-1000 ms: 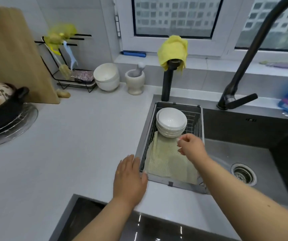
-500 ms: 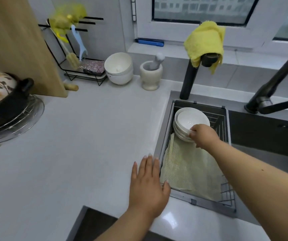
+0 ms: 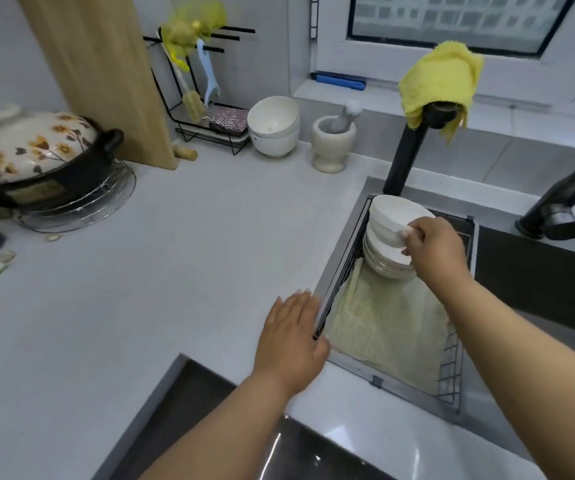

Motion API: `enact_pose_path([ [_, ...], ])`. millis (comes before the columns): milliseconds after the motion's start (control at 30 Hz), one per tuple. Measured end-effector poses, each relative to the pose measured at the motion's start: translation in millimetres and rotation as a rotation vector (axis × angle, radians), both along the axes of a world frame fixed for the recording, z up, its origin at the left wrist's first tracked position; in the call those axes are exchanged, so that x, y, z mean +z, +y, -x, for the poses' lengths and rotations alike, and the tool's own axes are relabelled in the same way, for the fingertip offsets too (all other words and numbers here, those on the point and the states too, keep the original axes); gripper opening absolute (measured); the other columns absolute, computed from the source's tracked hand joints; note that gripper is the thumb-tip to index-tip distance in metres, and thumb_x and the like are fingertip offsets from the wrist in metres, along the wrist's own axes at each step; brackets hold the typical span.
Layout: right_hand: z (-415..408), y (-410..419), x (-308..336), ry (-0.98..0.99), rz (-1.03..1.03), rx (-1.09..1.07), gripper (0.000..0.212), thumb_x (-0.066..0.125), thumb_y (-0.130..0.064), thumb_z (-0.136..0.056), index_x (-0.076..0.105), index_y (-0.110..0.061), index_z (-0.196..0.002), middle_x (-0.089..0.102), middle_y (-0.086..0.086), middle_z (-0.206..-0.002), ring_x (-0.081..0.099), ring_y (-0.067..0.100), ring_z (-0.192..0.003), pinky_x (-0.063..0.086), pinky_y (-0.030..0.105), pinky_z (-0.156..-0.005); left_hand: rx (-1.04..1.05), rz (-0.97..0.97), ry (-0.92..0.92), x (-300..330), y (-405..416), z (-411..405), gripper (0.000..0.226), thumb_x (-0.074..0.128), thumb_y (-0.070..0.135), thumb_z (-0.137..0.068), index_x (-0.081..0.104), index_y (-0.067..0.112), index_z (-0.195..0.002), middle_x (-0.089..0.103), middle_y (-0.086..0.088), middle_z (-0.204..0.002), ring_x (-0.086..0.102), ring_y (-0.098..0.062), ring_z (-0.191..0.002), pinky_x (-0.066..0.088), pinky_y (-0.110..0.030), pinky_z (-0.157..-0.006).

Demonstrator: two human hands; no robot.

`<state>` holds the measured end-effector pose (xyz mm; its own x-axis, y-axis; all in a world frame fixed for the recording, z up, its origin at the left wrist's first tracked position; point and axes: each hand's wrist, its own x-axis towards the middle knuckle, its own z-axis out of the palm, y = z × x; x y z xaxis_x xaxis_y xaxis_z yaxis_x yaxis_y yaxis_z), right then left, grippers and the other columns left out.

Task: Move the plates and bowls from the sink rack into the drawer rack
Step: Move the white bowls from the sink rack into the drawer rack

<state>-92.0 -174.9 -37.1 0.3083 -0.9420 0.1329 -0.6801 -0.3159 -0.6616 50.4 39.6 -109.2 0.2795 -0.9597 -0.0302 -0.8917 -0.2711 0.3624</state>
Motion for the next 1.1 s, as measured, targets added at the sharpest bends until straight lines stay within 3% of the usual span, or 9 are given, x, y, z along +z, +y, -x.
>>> enact_pose_path([
  [67,3.1,19.1,15.3,-0.067,0.024,0.052,0.015,0.054,-0.024,-0.093,0.064,-0.013,-0.089,0.065,0.007,-0.086,0.063,0.023,-0.078,0.055,0.038,-0.071,0.108,0.014,0.210,6.7,8.3,-0.8,0.067,0.042,0.042,-0.096,0.011,0.025,-0.153,0.016,0.012,-0.156,0.006,-0.003,-0.143,-0.003,-0.025,-0.119],
  [167,7.8,52.3,31.0,-0.143,0.015,0.153,0.010,0.061,-0.022,-0.089,0.063,-0.014,-0.085,0.058,0.001,-0.087,0.056,0.018,-0.077,0.049,0.034,-0.069,0.350,0.094,0.631,24.8,16.6,1.3,0.057,0.052,0.036,-0.095,0.029,0.027,-0.147,0.036,0.010,-0.149,0.033,-0.007,-0.135,0.025,-0.028,-0.114],
  [300,11.8,99.2,35.8,-0.175,0.010,0.353,0.013,0.071,-0.018,-0.082,0.058,-0.019,-0.080,0.052,-0.007,-0.080,0.048,0.005,-0.068,0.042,0.021,-0.063,0.736,0.246,1.164,62.3,20.0,10.4,0.035,0.047,0.038,-0.098,0.051,0.018,-0.126,0.059,-0.007,-0.125,0.059,-0.018,-0.108,0.046,-0.032,-0.097],
  [433,10.9,141.9,28.2,-0.177,0.025,0.617,0.020,0.080,-0.010,-0.071,0.060,-0.013,-0.074,0.050,-0.010,-0.074,0.048,0.003,-0.065,0.041,0.021,-0.058,0.847,0.438,1.578,86.4,48.8,26.0,0.047,0.043,0.052,-0.096,0.051,0.016,-0.124,0.063,-0.023,-0.114,0.069,-0.033,-0.093,0.058,-0.041,-0.073],
  [667,-6.9,216.9,19.6,-0.240,-0.105,0.965,0.014,0.074,-0.023,-0.080,0.063,-0.019,-0.072,0.056,-0.010,-0.083,0.055,0.006,-0.075,0.041,0.008,-0.062,1.110,0.654,1.506,88.3,147.0,49.4,0.034,0.044,0.026,-0.097,0.053,0.010,-0.126,0.064,-0.017,-0.118,0.067,-0.032,-0.101,0.058,-0.040,-0.069],
  [767,-23.4,253.7,21.1,-0.327,-0.296,0.938,0.015,0.069,-0.024,-0.084,0.063,-0.030,-0.095,0.049,-0.019,-0.104,0.055,0.005,-0.067,0.042,0.007,-0.068,1.228,0.783,1.466,92.5,192.1,56.6,0.030,0.042,0.023,-0.097,0.055,0.011,-0.121,0.065,-0.017,-0.116,0.064,-0.033,-0.104,0.058,-0.046,-0.076],
  [900,-43.2,302.8,17.0,-0.277,-0.607,0.990,0.031,0.070,-0.037,-0.081,0.053,-0.039,-0.106,0.053,-0.010,-0.106,0.059,0.009,-0.073,0.051,0.024,-0.072,1.384,0.931,1.423,95.2,253.3,69.4,0.023,0.042,0.024,-0.097,0.056,0.014,-0.113,0.064,-0.017,-0.116,0.063,-0.034,-0.106,0.056,-0.051,-0.082],
  [1000,-49.7,344.1,16.8,-0.160,-0.914,1.075,0.039,0.065,-0.039,-0.086,0.052,-0.022,-0.119,0.062,0.006,-0.105,0.064,0.018,-0.084,0.056,0.032,-0.067,1.456,1.054,1.392,97.5,297.6,81.1,0.022,0.041,0.025,-0.098,0.057,0.015,-0.109,0.065,-0.015,-0.111,0.064,-0.032,-0.100,0.058,-0.045,-0.072],
  [1100,-48.6,390.6,15.4,-0.114,-1.256,1.131,0.037,0.060,-0.036,-0.088,0.053,-0.013,-0.116,0.065,0.015,-0.107,0.066,0.024,-0.084,0.057,0.039,-0.075,1.534,1.123,1.337,96.8,339.8,94.8,0.021,0.040,0.028,-0.099,0.057,0.016,-0.103,0.066,-0.014,-0.106,0.065,-0.030,-0.094,0.056,-0.039,-0.063],
])
